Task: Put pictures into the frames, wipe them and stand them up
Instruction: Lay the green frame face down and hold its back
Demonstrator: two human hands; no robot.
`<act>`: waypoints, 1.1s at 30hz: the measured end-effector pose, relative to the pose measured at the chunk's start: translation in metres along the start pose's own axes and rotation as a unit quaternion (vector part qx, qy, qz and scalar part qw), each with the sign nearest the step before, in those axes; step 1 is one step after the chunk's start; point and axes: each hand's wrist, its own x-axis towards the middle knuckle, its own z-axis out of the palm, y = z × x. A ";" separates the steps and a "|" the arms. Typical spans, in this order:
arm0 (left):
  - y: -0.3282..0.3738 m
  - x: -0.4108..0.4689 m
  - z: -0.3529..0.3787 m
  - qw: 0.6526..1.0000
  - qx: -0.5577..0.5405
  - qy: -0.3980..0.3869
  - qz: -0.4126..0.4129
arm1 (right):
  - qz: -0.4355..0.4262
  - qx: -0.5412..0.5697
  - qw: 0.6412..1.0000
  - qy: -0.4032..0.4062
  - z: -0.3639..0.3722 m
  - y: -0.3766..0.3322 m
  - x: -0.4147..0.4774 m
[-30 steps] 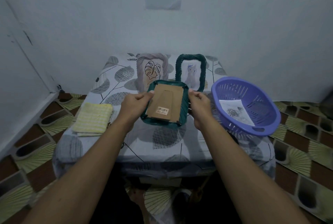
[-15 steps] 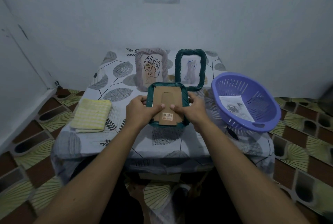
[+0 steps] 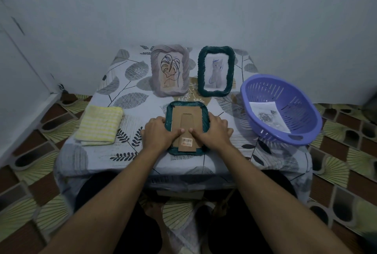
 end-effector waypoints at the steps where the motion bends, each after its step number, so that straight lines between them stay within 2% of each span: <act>1: 0.002 -0.002 -0.002 1.000 0.012 0.000 -0.002 | -0.008 -0.019 1.000 0.002 0.001 0.002 0.002; 4: 0.002 -0.003 -0.002 1.000 0.021 -0.002 0.007 | -0.030 -0.085 0.996 -0.017 0.004 0.009 0.008; 9: 0.000 0.003 -0.003 0.999 0.033 -0.018 0.017 | -0.056 -0.133 0.988 -0.051 0.009 0.016 0.016; 14: 0.007 0.018 -0.009 0.994 0.082 -0.077 0.009 | -0.084 -0.162 0.978 -0.100 0.010 0.020 0.019; 18: 0.011 0.041 -0.009 0.992 0.018 -0.121 0.013 | -0.095 -0.188 0.971 -0.110 0.008 0.020 0.020; 23: 0.013 0.065 -0.002 0.995 0.003 -0.091 0.041 | -0.097 -0.184 0.972 -0.106 0.010 0.023 0.021; 33: 0.010 0.092 0.010 0.997 -0.064 -0.040 -0.035 | -0.089 -0.176 0.974 -0.111 0.011 0.022 0.023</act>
